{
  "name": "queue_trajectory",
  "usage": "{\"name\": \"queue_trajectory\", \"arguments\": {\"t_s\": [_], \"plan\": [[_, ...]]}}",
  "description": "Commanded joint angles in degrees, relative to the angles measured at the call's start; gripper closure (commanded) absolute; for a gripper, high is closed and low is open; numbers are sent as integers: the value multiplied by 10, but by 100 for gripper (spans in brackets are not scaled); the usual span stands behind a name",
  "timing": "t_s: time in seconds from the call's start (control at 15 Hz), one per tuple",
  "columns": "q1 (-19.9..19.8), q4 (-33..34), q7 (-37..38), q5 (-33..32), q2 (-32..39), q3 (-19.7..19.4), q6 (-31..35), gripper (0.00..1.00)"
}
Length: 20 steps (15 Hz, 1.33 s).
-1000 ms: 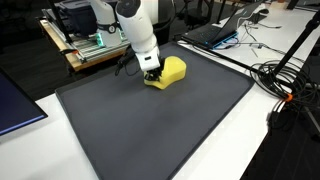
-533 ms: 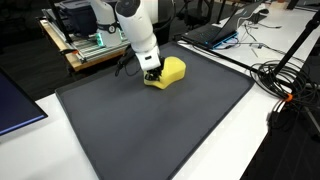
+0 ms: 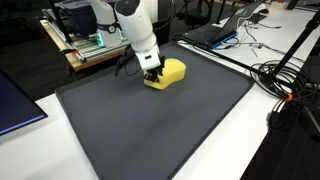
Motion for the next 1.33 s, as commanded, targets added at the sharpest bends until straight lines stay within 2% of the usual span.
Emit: {"name": "queue_trajectory", "arguments": {"t_s": [0.0, 0.33, 0.93, 1.27], "plan": [[-8, -3, -2, -9, -14, -1, -18, 37], [-7, -12, 4, -12, -28, -9, -16, 2], [9, -66, 51, -38, -119, -41, 0, 0], [35, -111, 130, -75, -199, -52, 10, 0]]}}
